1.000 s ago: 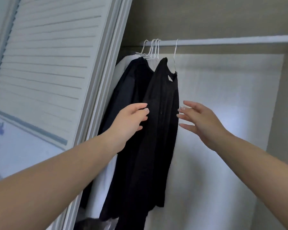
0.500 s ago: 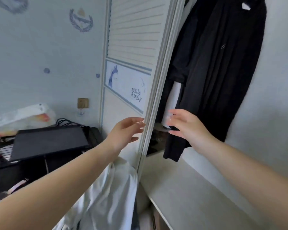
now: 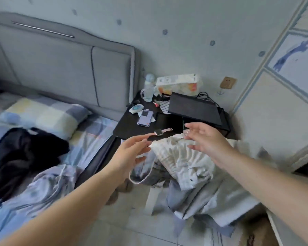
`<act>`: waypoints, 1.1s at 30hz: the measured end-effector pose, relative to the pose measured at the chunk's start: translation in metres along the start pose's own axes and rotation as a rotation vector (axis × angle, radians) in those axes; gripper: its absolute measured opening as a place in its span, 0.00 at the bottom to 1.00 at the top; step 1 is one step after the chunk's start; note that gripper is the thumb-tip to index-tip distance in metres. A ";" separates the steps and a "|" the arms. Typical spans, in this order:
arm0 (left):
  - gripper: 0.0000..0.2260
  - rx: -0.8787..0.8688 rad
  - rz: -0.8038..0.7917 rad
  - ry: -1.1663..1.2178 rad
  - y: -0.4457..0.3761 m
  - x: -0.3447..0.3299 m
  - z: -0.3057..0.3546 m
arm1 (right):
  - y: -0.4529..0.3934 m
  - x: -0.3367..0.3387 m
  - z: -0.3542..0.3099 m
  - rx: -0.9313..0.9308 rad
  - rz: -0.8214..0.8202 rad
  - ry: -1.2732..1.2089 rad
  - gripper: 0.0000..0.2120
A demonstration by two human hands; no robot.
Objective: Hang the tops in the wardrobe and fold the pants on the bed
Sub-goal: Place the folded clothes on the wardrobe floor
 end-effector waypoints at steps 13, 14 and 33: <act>0.04 0.244 0.638 0.022 0.121 0.446 -0.061 | 0.005 -0.477 0.033 -0.182 -0.706 0.031 0.05; 0.04 0.266 0.680 0.037 0.132 0.471 -0.067 | 0.007 -0.497 0.037 -0.200 -0.733 0.063 0.05; 0.08 0.584 0.799 0.224 -0.005 0.590 -0.182 | -0.169 -0.662 0.173 -0.422 -0.841 0.353 0.04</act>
Point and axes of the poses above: each hand's wrist, its own y-axis away from the middle knuckle, its own x-axis out of the back of the hand, z = x × y, the point moved 10 cm from there along -y, towards the middle knuckle, and after that the axes turned 1 degree about x, right-handed, at the moved point
